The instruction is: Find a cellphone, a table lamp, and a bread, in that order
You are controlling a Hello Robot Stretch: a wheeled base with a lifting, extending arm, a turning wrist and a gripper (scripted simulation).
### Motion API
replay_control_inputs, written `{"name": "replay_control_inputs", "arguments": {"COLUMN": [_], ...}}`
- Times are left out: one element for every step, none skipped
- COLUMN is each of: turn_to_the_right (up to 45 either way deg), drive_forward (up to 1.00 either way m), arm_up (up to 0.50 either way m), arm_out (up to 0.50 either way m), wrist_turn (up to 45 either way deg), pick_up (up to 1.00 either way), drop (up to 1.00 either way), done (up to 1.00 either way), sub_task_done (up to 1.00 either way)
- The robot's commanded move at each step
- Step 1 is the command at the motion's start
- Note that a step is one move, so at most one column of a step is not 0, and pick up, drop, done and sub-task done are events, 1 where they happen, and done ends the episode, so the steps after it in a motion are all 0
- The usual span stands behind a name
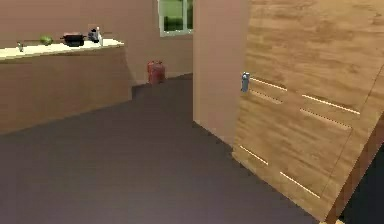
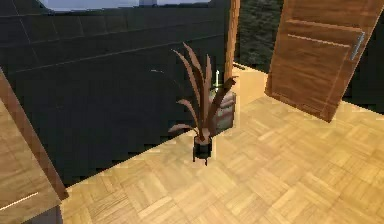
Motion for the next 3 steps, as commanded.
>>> {"name": "replay_control_inputs", "arguments": {"turn_to_the_right": [45.0, 6.0, 0.0], "drive_forward": [0.00, 0.00, 0.10], "arm_up": [0.00, 0.00, 0.00], "arm_out": [0.00, 0.00, 0.00], "wrist_turn": [0.0, 0.0, 0.0], "pick_up": [0.00, 0.00, 0.00], "drop": [0.00, 0.00, 0.00], "done": [0.00, 0.00, 0.00], "sub_task_done": [0.00, 0.00, 0.00]}}
